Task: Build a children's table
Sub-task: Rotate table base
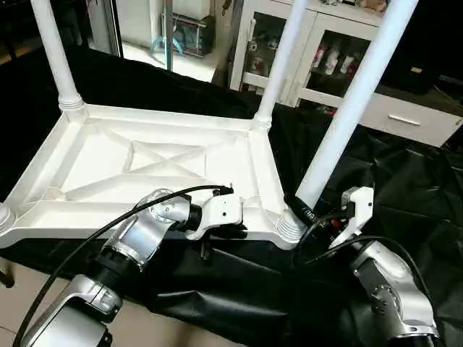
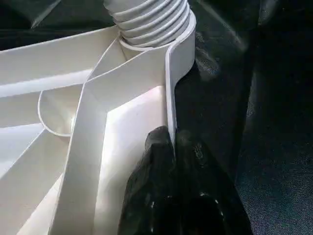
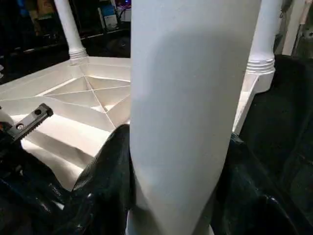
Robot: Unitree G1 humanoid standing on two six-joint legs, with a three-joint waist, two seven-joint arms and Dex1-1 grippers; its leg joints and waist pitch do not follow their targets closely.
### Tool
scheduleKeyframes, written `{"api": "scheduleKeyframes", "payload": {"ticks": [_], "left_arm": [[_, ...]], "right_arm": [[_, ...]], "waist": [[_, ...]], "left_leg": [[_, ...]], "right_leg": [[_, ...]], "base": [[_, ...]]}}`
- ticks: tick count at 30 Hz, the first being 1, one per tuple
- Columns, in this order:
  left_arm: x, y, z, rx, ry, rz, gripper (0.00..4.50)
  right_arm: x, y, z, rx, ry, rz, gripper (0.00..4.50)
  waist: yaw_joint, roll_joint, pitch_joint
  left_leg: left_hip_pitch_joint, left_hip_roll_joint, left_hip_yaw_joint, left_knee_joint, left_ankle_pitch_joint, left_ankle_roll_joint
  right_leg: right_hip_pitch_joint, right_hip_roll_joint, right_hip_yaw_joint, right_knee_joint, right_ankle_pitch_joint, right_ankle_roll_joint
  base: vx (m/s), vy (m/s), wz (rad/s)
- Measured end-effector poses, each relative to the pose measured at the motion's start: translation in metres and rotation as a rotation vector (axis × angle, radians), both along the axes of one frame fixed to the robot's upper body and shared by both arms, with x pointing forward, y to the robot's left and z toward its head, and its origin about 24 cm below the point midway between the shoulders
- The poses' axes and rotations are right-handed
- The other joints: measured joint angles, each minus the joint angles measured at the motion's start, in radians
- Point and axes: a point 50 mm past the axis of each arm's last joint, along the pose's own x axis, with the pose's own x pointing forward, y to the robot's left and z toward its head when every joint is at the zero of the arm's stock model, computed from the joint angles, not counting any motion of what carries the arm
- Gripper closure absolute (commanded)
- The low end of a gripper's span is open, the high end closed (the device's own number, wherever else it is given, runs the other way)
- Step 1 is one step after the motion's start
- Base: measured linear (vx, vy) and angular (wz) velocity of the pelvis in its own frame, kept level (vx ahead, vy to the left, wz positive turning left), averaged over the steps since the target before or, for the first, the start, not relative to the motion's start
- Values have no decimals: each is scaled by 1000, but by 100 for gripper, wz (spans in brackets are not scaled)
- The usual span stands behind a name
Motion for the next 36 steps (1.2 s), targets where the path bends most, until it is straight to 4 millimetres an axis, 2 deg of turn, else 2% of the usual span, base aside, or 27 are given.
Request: {"api": "scheduleKeyframes", "payload": {"ticks": [9, 13, 16, 17, 19, 20, 23, 26, 34, 36], "left_arm": [[0, 0, 0, 3, 0, -2, 450], [0, -1, 3, -10, -17, 1, 450], [2, 0, 8, -38, -28, 10, 450], [2, 0, 10, -49, -34, 13, 450], [3, 1, 14, -58, -49, 14, 450], [3, 2, 15, -64, -54, 16, 450], [0, 3, 16, -70, -64, 14, 450], [-1, 4, 16, -70, -67, 15, 450], [-13, 12, 15, -112, -56, 15, 450], [-18, 16, 17, -144, -9, 7, 405]], "right_arm": [[-1, -1, -1, -18, -21, 9, 265], [3, -3, 7, -7, -45, 10, 265], [9, -6, 23, 27, -49, 25, 265], [12, -7, 30, 44, -45, 33, 265], [17, -4, 44, 70, -67, 68, 265], [21, -3, 58, 79, -108, 93, 265], [29, -1, 97, 109, -219, 140, 265], [32, -3, 125, 135, -295, 152, 265], [43, 1, 157, 135, -332, 179, 265], [45, 1, 158, 114, -333, 161, 265]], "waist": [[-4, 1, 0], [-3, 8, 6], [-4, 24, 17], [-3, 29, 21], [-2, 31, 21], [0, 33, 22], [7, 34, 22], [14, 34, 22], [15, 35, 22], [21, 35, 22]], "left_leg": [[0, -1, -1, -5, 0, 0], [-4, -1, 0, -7, 0, 0], [-8, -1, 4, -6, 0, 1], [-13, -1, 6, -6, 1, 1], [-22, 0, 8, -4, 9, 3], [-24, 1, 8, -5, 11, 3], [-25, 2, 9, -6, 14, 7], [-25, 3, 9, -6, 14, 7], [-23, 3, 10, 1, 14, 7], [-23, 4, 10, 3, 14, 6]], "right_leg": [[0, 0, 0, -10, -4, 7], [1, 0, 0, -12, -4, 7], [-2, -1, 1, -12, -2, 4], [-7, -1, 2, -11, 6, -1], [-22, -3, 3, 1, 14, 0], [-26, -2, 3, 4, 12, 1], [-34, -1, 3, 19, 3, -7], [-36, 0, 3, 23, 0, -10], [-37, -1, 4, 35, -5, -13], [-37, -1, 4, 37, -5, -13]], "base": [[0, 0, 0], [0, 0, 0], [0, 0, 0], [0, 0, 0], [0, 0, 0], [0, 0, 0], [0, 0, 0], [0, 0, 0], [0, 0, 0], [0, 0, 0]]}}
